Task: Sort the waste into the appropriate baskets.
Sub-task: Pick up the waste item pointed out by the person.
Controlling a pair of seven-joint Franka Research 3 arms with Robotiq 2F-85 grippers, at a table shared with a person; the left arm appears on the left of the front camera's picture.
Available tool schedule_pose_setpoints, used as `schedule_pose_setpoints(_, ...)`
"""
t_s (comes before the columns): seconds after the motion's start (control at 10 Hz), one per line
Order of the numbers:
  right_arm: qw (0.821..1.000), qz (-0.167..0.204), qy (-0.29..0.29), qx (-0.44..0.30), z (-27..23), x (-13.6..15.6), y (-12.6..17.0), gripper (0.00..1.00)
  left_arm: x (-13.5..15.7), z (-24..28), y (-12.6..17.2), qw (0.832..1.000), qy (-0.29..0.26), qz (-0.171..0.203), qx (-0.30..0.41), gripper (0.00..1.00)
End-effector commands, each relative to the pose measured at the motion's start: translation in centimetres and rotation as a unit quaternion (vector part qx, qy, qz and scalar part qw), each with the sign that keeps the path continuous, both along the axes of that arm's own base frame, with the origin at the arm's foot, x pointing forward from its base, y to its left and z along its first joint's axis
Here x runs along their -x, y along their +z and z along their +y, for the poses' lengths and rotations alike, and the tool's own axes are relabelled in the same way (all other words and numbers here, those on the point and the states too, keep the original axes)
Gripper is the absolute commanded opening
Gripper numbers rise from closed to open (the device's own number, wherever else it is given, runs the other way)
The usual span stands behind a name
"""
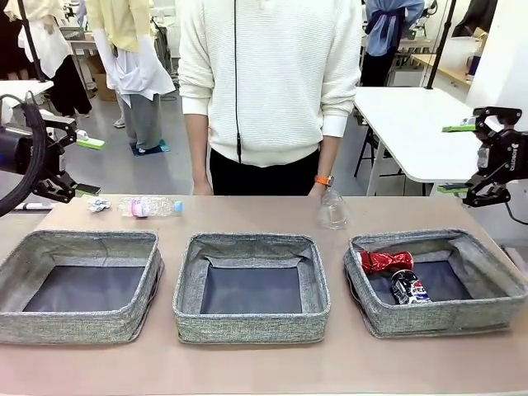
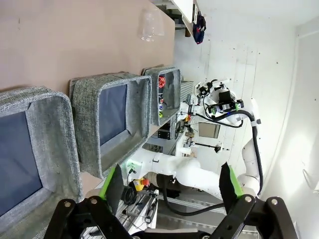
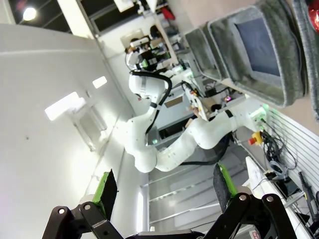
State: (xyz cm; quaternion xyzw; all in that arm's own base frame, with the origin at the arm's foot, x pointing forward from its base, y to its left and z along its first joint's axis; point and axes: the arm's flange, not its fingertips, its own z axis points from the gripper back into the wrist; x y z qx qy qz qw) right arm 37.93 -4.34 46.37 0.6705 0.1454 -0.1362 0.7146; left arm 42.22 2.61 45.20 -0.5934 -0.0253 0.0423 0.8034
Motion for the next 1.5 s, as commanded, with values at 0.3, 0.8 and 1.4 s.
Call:
schedule_pose_setpoints(0.3, 1.0, -0.005, -0.005, -0.003, 0.13, -0.23, 0.24, 1.0, 0.25, 0.12, -0.06, 1.0, -0.005, -0.002, 0.002, 1.0)
schedule_pose_setpoints(0.8, 1.0, -0.005, -0.005, -0.003, 0.13, -0.23, 0.24, 1.0, 0.25, 0.12, -0.06, 1.0, -0.005, -0.002, 0.002, 1.0)
schedule_pose_setpoints(1.4, 1.0, -0.005, -0.005, -0.003, 0.13, -0.23, 0.24, 1.0, 0.25, 0.12, -0.06, 1.0, -0.005, -0.002, 0.002, 1.0)
